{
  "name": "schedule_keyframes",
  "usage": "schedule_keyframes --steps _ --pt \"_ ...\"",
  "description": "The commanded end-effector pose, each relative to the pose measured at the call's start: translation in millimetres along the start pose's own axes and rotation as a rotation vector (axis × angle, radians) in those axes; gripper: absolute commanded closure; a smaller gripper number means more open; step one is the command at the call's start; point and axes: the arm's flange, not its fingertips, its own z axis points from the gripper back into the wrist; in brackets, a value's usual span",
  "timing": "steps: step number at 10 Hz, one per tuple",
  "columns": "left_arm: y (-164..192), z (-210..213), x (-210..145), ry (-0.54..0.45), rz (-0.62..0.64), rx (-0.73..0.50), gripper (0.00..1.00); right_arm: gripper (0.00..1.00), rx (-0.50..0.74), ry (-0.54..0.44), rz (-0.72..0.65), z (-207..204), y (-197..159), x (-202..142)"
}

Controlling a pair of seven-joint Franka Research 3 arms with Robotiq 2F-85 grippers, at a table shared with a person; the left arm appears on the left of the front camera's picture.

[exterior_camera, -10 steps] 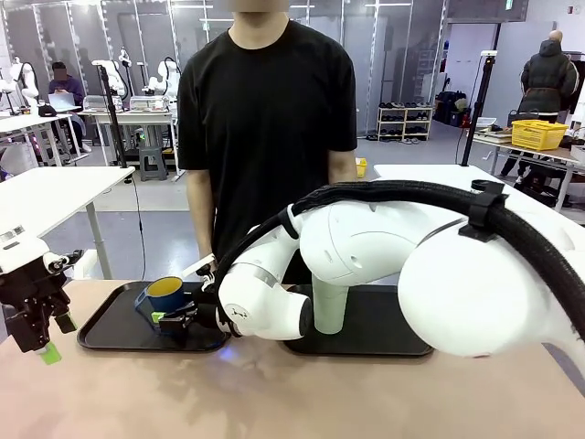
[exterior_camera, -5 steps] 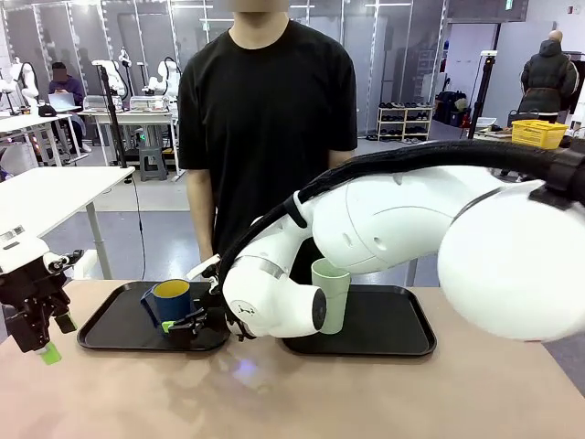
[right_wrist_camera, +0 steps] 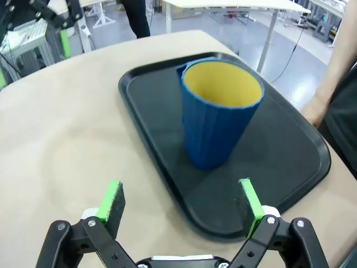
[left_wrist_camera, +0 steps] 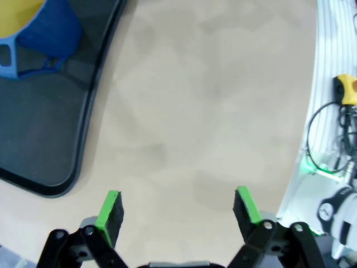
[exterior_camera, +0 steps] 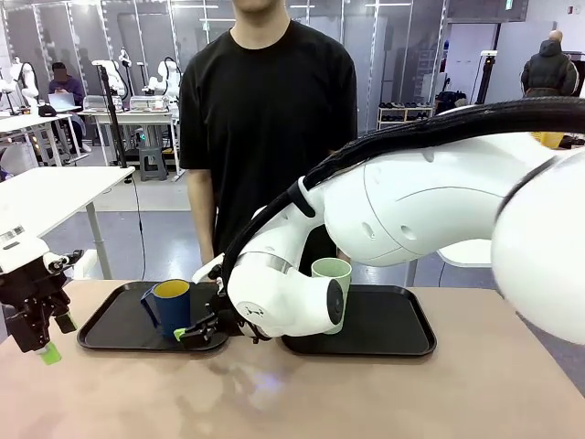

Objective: Sort and store the cups by type.
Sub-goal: Pick up the Handle plastic cup and place it into the empty Flat Tray.

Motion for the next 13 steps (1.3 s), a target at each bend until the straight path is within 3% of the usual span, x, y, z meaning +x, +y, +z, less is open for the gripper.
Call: schedule_keyframes --steps 1,5,6,13 --pt "0 0 -1 -0.005 -0.005 0.003 0.0 0.0 -0.05 0.036 -0.009 21 69 -36" --pt "0 0 -1 -0.005 -0.005 0.003 0.0 0.0 0.008 0.146 0.004 24 62 -43" --pt "0 0 -1 -0.005 -0.005 0.003 0.0 0.0 -0.006 0.092 0.003 27 34 -7" --pt "0 0 -1 -0.005 -0.005 0.003 0.0 0.0 -0.006 0.092 0.003 27 34 -7"
